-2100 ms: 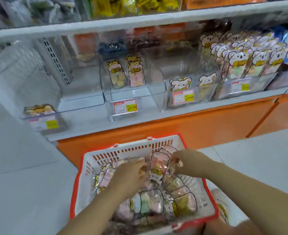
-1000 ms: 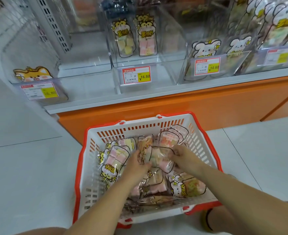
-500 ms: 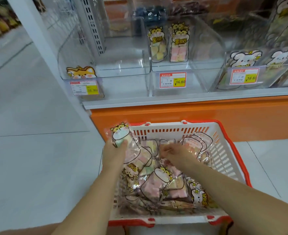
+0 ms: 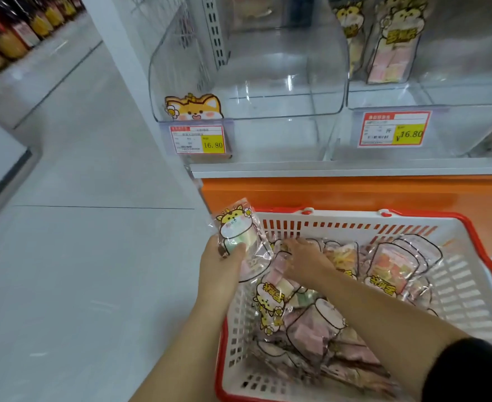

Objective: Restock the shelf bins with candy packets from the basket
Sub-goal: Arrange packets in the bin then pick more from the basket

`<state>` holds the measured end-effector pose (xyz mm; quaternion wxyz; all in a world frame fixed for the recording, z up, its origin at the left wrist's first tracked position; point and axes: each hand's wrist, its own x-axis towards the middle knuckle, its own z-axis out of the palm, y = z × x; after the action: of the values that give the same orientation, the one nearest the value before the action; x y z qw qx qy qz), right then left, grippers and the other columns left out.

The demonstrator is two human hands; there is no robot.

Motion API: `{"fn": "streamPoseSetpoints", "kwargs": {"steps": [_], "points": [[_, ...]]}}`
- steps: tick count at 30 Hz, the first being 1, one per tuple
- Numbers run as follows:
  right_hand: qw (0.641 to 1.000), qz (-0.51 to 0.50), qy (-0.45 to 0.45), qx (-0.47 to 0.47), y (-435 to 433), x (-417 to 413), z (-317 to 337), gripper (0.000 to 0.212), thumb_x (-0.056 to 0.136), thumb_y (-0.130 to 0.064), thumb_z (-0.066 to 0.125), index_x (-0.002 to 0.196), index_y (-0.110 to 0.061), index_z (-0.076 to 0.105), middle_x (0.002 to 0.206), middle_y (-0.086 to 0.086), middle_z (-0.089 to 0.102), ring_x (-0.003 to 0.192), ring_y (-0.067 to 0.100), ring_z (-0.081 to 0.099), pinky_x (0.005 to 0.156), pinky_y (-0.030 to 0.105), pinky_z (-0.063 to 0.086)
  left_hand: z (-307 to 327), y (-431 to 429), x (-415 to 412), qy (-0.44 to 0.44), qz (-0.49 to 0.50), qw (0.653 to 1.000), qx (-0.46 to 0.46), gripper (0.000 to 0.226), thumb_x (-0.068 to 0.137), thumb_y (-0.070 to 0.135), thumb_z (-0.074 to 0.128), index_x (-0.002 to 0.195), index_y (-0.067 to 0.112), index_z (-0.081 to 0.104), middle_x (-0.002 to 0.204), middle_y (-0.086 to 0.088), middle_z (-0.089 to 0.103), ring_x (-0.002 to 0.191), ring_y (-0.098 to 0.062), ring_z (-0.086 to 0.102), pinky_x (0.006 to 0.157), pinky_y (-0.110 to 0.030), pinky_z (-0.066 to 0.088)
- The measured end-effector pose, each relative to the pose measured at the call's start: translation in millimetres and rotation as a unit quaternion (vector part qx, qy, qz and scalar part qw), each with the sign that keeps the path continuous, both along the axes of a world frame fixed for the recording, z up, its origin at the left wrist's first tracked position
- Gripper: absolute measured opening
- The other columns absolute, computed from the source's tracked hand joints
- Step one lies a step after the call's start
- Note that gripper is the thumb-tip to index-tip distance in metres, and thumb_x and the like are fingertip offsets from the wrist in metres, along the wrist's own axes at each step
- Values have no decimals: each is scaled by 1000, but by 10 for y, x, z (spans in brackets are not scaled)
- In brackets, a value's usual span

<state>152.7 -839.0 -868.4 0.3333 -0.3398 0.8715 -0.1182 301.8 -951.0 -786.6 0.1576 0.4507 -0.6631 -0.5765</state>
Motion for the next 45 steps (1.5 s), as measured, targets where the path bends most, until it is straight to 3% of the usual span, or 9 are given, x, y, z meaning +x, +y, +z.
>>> {"fn": "streamPoseSetpoints", "kwargs": {"steps": [5, 9, 19, 26, 30, 34, 37, 40, 45], "points": [[997, -36, -55, -28, 3, 12, 86, 89, 85, -21, 74, 157, -20, 21, 158, 8, 27, 136, 29, 44, 112, 40, 41, -61, -15, 178, -11, -18, 1000, 19, 25, 95, 24, 64, 119, 27, 64, 105, 7, 73, 95, -12, 71, 85, -34, 57], [992, -33, -116, -42, 125, -2, 288, 70, 85, -23, 75, 145, -20, 39, 134, 5, 57, 112, 22, 62, 81, 25, 51, -65, -3, 295, -18, -32, 998, 50, 21, 95, 19, 66, 116, 23, 66, 103, 3, 76, 93, -15, 73, 87, -37, 57], [962, -192, -8, -194, 718, -70, 1283, 42, 91, -23, 67, 126, -30, 45, 86, -1, 64, 62, 11, 61, 46, 19, 39, 152, 220, 512, -26, -90, 995, 32, 24, 94, 12, 67, 116, 22, 66, 101, 5, 77, 95, -14, 73, 97, -44, 55], [810, -376, -106, -437, 1290, 292, 1883, 32, 82, -8, 75, 101, -14, 50, 74, 4, 55, 51, 13, 53, 53, 30, 46, 520, 656, 184, 44, -41, 985, 159, 72, 66, 44, 83, 129, 22, 57, 118, -2, 69, 111, -23, 65, 101, -47, 49], [851, -278, 13, -446, 1524, 575, 2109, 25, 84, -13, 72, 85, -17, 47, 71, -5, 47, 49, 4, 36, 47, 17, 34, 844, 1024, -76, 127, -55, 947, 289, 38, 89, 22, 72, 118, 6, 55, 101, -12, 70, 97, -28, 67, 76, -38, 54], [866, -229, -4, -444, 1624, 690, 2210, 28, 89, -23, 72, 105, -37, 54, 85, -15, 61, 50, 3, 48, 44, 19, 36, 1212, 1358, -274, 200, -118, 929, 288, 46, 92, 47, 66, 117, 9, 66, 89, -8, 74, 81, -21, 72, 84, -42, 54], [864, -222, -40, -449, 1766, 625, 2326, 34, 91, -13, 66, 108, -41, 59, 95, -21, 68, 71, 0, 65, 58, 11, 46, 1362, 1435, -327, 220, -136, 930, 262, 35, 103, 42, 45, 102, 16, 68, 85, -2, 72, 78, -15, 68, 69, -31, 52], [841, -250, -130, -463, 1907, 492, 2398, 32, 86, -5, 68, 108, -28, 65, 99, -8, 74, 87, 14, 71, 81, 31, 58, 1372, 1464, -372, 198, -184, 948, 166, 12, 97, 21, 60, 108, 20, 66, 106, 3, 68, 85, -4, 68, 72, -30, 53], [780, -269, -281, -489, 1974, 271, 2419, 37, 89, 10, 48, 114, -12, 65, 103, 11, 72, 89, 23, 66, 82, 40, 51, 1438, 1498, -479, 175, -227, 950, 127, 90, 63, 48, 90, 139, 37, 43, 127, 7, 64, 113, -15, 63, 105, -43, 47]]}}
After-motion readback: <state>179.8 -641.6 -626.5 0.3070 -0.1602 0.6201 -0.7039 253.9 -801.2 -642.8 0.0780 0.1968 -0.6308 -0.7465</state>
